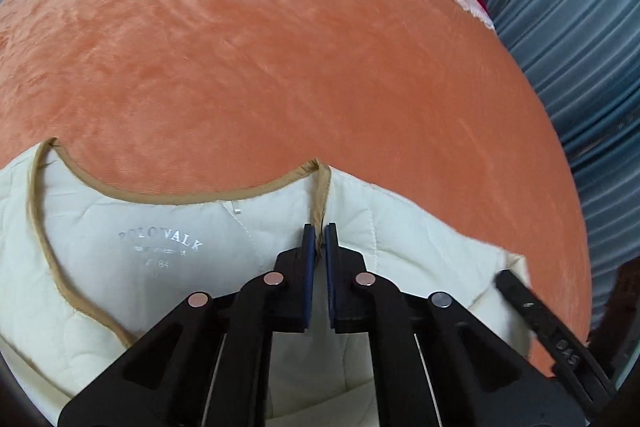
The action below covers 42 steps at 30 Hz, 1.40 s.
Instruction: Fold large clothes
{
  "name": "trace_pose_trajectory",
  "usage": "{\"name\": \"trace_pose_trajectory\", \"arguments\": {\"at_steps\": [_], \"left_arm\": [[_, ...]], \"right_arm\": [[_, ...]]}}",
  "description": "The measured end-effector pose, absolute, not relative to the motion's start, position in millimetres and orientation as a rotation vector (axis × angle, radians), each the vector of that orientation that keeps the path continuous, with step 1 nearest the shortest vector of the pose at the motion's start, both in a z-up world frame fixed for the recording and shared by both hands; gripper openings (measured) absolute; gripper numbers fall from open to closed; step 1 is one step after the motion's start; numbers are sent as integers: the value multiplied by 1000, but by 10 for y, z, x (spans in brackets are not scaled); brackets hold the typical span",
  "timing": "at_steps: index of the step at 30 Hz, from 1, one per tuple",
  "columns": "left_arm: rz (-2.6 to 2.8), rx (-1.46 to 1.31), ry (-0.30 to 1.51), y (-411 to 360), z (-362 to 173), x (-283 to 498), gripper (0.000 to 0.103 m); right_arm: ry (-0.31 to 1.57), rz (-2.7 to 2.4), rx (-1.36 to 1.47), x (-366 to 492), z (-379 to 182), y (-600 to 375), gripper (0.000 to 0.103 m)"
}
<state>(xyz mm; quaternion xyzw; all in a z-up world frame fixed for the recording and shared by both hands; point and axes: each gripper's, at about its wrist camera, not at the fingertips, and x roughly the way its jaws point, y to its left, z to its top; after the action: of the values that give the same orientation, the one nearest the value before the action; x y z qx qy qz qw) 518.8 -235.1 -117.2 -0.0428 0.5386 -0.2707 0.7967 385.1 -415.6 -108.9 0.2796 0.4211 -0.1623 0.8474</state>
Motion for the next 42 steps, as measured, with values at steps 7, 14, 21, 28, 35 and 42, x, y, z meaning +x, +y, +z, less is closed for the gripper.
{"name": "trace_pose_trajectory", "arguments": {"at_steps": [7,14,21,28,35,42], "left_arm": [[-530,-2,1067,-2395,-1169,5050,1],[-491,42,1020,-2468,-1258,4992,2],[-371,52,855,-2167,-856,4832,10],[-220,59,889,-1325,-695,5229,10],[-228,63,1003,-1039,-1107,5380,10],[-237,66,944,-1040,-1274,5297,9]], "right_arm": [[888,-399,476,3841,-1175,-4075,7],[926,-452,390,3888,-1362,-4032,8],[842,-536,311,3851,-934,-3933,15],[799,-310,328,4226,-270,-3309,16],[1080,3,307,4823,-357,-2469,16],[1127,242,700,4846,-103,-2414,17]]}}
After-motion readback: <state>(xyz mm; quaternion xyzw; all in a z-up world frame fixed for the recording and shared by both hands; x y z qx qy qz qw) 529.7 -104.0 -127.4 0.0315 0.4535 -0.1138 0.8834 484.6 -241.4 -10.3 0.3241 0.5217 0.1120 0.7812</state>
